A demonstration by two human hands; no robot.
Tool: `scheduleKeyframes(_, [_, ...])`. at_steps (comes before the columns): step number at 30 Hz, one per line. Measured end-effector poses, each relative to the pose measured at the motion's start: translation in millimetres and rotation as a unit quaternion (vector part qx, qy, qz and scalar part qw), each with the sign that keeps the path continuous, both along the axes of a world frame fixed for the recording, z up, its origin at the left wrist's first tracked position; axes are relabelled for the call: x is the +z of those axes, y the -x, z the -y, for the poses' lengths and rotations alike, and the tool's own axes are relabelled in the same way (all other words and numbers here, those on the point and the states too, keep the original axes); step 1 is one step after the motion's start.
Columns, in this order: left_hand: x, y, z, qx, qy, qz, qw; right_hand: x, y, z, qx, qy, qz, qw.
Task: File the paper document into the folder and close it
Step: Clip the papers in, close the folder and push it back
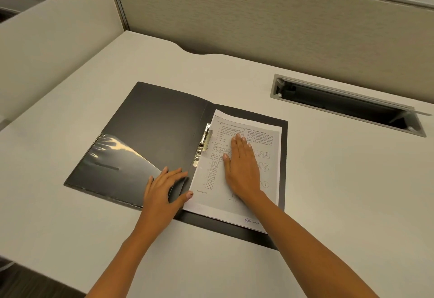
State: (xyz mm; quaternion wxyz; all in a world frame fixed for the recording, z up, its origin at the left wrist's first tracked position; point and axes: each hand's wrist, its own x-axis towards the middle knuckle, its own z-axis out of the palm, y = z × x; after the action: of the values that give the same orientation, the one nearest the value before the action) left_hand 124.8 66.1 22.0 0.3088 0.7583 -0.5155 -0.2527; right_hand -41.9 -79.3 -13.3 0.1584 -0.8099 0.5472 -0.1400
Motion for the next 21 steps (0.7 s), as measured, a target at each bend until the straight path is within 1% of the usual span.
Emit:
scheduleKeyframes(2, [5.6,3.8,7.1,0.031,0.009,-0.013,0.999,-2.4,0.0,0.5,-0.001,0.01,-0.007,1.0])
scheduleKeyframes(4, [13.3,6.3,18.9,0.056,0.02,-0.052,0.997,-4.0,-0.2,1.1,-0.003,0.014,-0.009,1.0])
scheduleKeyframes(8, [23.9,6.3,57.9,0.048,0.031,-0.11,0.992,-5.7,-0.4,1.3,-0.011,0.017,-0.008,1.0])
scheduleKeyframes(13, [25.6,7.8,115.2,0.043,-0.008,-0.087,0.995,-4.7,-1.3,1.5,-0.013,0.026,-0.013,0.999])
scheduleKeyframes(17, [24.5,10.2,137.8,0.055,-0.022,-0.093,0.994,-3.6,-1.4,0.3,-0.016,0.026,-0.009,0.999])
scheduleKeyframes(19, [24.8,10.1,140.5,0.058,-0.021,-0.118,0.991,-3.4,-1.0,0.4,-0.018,0.025,-0.007,1.0])
scheduleKeyframes(21, [26.3,9.5,137.3,0.074,0.008,-0.164,0.984,-3.5,-1.1,0.7,-0.018,0.024,-0.008,1.0])
